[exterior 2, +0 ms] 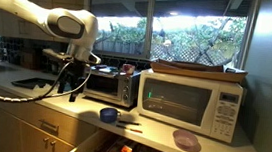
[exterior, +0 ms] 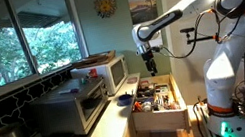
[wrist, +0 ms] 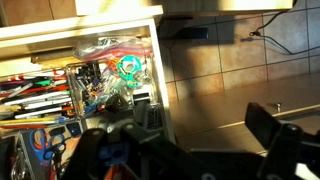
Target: Pick up the pen at the edge of the kitchen counter and put it on the gray oven
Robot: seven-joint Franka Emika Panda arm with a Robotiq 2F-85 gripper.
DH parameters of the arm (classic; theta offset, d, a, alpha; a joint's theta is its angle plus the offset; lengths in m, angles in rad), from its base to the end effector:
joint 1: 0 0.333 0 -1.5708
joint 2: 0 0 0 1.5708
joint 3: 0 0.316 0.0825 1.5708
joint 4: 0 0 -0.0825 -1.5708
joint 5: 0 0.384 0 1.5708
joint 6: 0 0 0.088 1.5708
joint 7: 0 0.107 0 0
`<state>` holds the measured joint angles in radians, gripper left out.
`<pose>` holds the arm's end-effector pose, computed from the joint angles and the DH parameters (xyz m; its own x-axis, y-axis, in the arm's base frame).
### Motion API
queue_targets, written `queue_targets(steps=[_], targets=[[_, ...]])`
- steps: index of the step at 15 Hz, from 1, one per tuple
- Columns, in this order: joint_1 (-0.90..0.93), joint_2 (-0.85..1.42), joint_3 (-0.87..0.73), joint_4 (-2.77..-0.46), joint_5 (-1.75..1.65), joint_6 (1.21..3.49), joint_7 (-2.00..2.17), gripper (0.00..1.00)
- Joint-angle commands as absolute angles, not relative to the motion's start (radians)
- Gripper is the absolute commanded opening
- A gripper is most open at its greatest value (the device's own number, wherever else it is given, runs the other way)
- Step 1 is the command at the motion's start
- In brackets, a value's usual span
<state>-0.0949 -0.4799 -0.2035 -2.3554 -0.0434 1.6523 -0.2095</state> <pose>0.3623 -0.1221 0.4868 0.9765 -0.0353 -0.2125 -0.0574 -0.9935 -0.0985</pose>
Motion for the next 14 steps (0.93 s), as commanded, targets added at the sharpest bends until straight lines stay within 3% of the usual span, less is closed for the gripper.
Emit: queue_targets(steps=[1, 9, 14], targets=[[-0.104, -0.478, -0.196, -2.354, -0.04, 1.651, -0.213, 1.0], [-0.189, -0.369, -0.241, -2.388, 0.003, 2.237, -0.039, 1.0], [-0.221, -0.321, -0.259, -2.379, 0.05, 2.34, -0.002, 1.0]])
